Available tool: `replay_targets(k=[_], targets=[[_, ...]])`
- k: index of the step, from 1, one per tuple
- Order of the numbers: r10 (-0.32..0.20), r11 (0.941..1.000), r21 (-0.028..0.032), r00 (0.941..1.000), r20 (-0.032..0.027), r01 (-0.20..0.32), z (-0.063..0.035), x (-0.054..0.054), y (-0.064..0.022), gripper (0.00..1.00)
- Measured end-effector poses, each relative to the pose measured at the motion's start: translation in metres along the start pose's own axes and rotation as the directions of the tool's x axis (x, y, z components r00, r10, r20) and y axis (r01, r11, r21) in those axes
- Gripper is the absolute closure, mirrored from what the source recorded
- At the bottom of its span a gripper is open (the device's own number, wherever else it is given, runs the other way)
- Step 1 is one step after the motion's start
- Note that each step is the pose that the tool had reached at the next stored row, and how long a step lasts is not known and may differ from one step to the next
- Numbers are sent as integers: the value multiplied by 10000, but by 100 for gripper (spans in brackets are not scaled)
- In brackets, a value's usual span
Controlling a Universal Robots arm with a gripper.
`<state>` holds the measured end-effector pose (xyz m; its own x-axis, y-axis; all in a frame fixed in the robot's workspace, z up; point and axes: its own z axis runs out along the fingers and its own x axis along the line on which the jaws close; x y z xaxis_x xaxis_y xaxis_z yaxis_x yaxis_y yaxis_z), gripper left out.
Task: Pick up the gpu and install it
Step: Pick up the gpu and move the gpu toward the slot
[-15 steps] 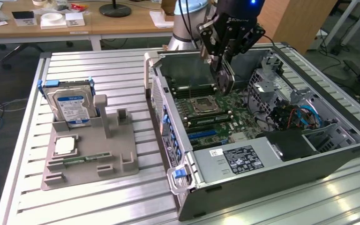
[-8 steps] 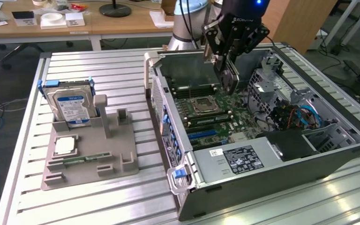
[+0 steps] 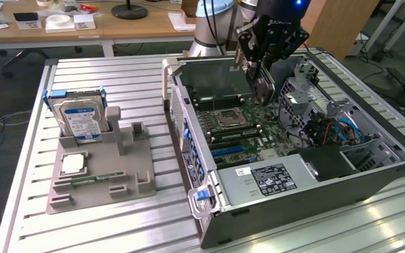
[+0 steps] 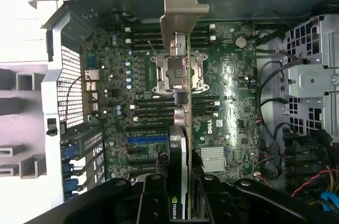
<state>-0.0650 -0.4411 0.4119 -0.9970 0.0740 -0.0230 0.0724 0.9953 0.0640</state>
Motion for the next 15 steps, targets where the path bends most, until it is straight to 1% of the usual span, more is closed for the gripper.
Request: replay_targets(k=[10, 15], targets=[[-2, 10000, 0, 10000, 0, 2, 0, -11, 1, 73], [0, 10000, 1, 10000, 0, 0, 1, -54, 4, 73]])
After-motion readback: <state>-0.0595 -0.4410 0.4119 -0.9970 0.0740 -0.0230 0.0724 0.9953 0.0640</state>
